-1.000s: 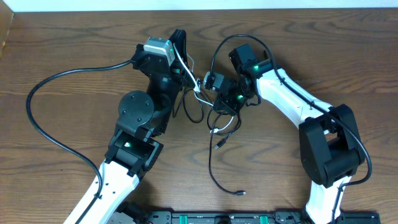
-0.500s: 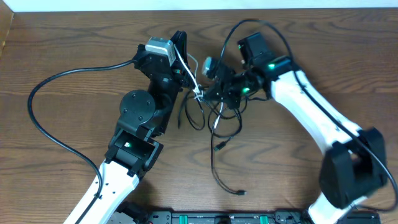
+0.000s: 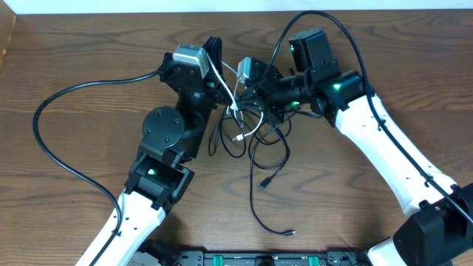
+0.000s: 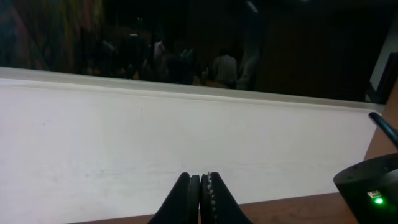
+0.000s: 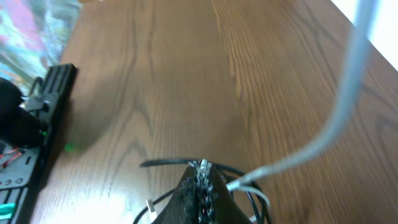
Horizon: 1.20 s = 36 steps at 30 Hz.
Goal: Untangle cables
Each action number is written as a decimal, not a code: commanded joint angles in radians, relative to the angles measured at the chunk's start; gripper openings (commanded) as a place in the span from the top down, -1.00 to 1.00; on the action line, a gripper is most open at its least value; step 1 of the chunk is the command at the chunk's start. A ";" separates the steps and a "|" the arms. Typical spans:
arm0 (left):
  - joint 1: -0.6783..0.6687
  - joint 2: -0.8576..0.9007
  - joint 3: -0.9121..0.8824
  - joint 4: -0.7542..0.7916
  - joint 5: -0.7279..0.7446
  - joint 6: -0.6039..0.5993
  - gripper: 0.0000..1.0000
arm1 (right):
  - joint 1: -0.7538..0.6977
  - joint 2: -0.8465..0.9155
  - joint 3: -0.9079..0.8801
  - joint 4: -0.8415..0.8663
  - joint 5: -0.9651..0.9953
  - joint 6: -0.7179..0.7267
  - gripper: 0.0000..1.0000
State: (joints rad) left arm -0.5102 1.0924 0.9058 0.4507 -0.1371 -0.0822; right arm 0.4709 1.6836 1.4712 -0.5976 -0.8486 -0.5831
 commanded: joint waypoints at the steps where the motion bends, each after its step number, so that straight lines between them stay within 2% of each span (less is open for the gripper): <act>1: 0.005 -0.002 0.003 0.003 -0.003 -0.008 0.85 | 0.007 -0.010 0.014 -0.009 0.060 0.010 0.98; 6: 0.005 -0.002 0.003 0.003 -0.003 -0.008 0.85 | 0.016 -0.010 0.014 -0.012 -0.003 0.010 0.98; 11: 0.005 -0.002 0.003 0.003 -0.003 -0.008 0.85 | 0.031 -0.010 0.014 -0.013 0.024 0.010 0.98; 26: 0.005 -0.002 0.003 0.000 -0.003 -0.008 0.85 | 0.039 -0.010 0.014 -0.048 0.512 0.045 0.98; 36: 0.005 -0.002 0.003 -0.001 -0.003 -0.008 0.85 | 0.039 -0.010 0.014 -0.005 0.620 0.045 0.98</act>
State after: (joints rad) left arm -0.5102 1.0924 0.9058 0.4458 -0.1371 -0.0822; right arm 0.5064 1.6836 1.4712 -0.6147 -0.2806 -0.5556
